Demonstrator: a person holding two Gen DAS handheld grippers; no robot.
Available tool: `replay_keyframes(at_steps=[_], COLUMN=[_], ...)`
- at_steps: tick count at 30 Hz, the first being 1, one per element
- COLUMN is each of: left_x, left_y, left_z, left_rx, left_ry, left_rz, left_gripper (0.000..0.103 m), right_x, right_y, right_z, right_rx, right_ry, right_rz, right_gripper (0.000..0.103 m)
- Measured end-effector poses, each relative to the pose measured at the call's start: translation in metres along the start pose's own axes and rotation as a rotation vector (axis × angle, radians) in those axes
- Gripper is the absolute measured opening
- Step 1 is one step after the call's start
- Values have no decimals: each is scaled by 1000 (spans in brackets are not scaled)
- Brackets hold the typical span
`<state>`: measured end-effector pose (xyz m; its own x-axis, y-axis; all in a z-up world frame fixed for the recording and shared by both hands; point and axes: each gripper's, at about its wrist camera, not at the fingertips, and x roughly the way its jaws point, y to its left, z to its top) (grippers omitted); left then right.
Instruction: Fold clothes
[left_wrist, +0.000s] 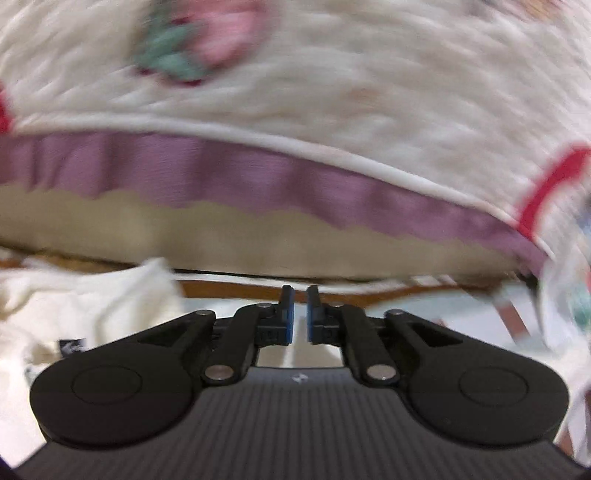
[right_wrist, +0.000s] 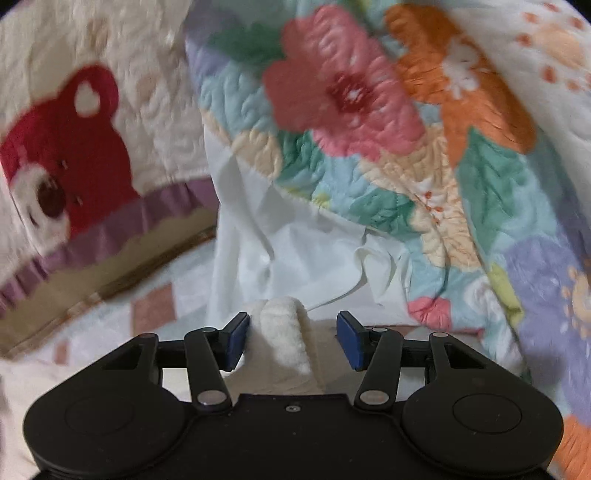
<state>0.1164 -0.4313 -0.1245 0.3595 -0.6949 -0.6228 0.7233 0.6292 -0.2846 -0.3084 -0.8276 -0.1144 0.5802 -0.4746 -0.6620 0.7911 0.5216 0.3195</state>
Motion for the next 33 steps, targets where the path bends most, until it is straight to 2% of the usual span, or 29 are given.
replay_keyframes(at_steps=[1,2,3,8,11,14,17,18,19,20,21,22,23,25,28,31,33], left_x=[-1,0,1,27,45,64,69,70,71,72,74,74,72,64,54,63,73], left_y=[-12,-24,-35,-85,-110,-129,-131,-128,-126,-125,-124,-125,-129,-135,-137,-133,-139], left_z=[-1,-3,-6,-28,-41,-55,-57,-57,-57,-55,-54,-52,-49,-46,-38,-32,-41], left_rx=[46,92,136,353,501,643,660,645,630,613,596,590,601,602,591,514,551], left_ry=[16,30,40,123,132,154,178,177,176,176,176,177,174,135,38,58,83], left_rz=[-24,-44,-59,-83,-93,-73,-91,-101,-112,-122,-133,-126,-93,-59,21,22,41], left_gripper=[27,43,49,57,69,74,86,86,85,72,36,6,2,2,1,1,2], right_x=[-3,-4,-5,6,25,46,63,65,66,63,59,52,44,26,4,9,24], right_y=[-2,-4,-6,-5,-5,-1,-4,-4,-4,-4,-5,-7,-9,-14,-26,-26,-15], right_z=[0,0,-1,2,4,5,4,3,2,1,0,1,1,1,8,22,27], right_rx=[22,29,36,-6,-7,-50,-17,-9,-3,1,7,21,34,57,90,17,-63], right_ry=[-7,2,11,116,218,230,218,197,172,137,97,49,-1,-83,-165,-129,-83], right_rz=[18,40,62,198,304,263,276,295,309,316,324,337,346,351,331,256,187], right_gripper=[57,57,57,50,50,55,55,42,24,15,15,14,13,11,9,8,8])
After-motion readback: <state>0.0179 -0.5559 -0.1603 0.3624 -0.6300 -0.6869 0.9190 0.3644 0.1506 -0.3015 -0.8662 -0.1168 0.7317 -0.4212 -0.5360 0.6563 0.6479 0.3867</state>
